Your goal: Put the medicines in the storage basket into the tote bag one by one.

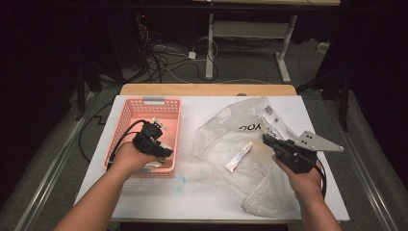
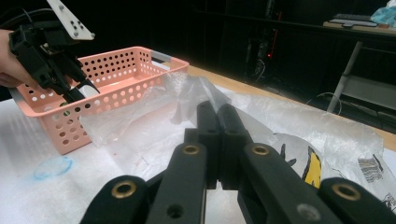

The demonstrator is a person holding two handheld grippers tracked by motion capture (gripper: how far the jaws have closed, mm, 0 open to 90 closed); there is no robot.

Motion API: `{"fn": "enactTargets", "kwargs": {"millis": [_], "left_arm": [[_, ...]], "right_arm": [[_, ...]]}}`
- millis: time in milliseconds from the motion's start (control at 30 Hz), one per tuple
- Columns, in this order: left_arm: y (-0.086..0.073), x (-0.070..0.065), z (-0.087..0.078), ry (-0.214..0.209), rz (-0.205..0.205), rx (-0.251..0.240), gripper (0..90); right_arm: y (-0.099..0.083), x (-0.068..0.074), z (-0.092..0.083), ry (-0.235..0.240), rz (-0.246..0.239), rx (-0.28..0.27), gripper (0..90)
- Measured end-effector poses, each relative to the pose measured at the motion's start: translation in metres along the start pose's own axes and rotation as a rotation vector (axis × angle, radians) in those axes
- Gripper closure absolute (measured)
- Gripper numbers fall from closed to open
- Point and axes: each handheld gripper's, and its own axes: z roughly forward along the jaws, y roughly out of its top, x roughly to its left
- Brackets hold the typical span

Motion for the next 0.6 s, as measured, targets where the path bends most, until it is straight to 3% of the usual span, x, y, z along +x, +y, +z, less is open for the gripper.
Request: {"fn": "enactTargets", "kwargs": {"millis": [133,300,600], "left_arm": [[-0.008,-0.001,-0.005,0.009,-0.005,-0.068,48.3],[-0.017,-0.006,-0.013,0.042,0.021,-0.180,48.3],[-0.033,-0.013,-0.021,0.034,-0.014,-0.309,48.3]], "right_arm": [[0.000,0.000,0.000,0.000,-0.001,0.001,90.0],[0.000,0.001,0.001,0.002,-0.002,0.006,90.0],[0.000,0.002,0.002,0.008,-0.004,0.002,90.0]]}}
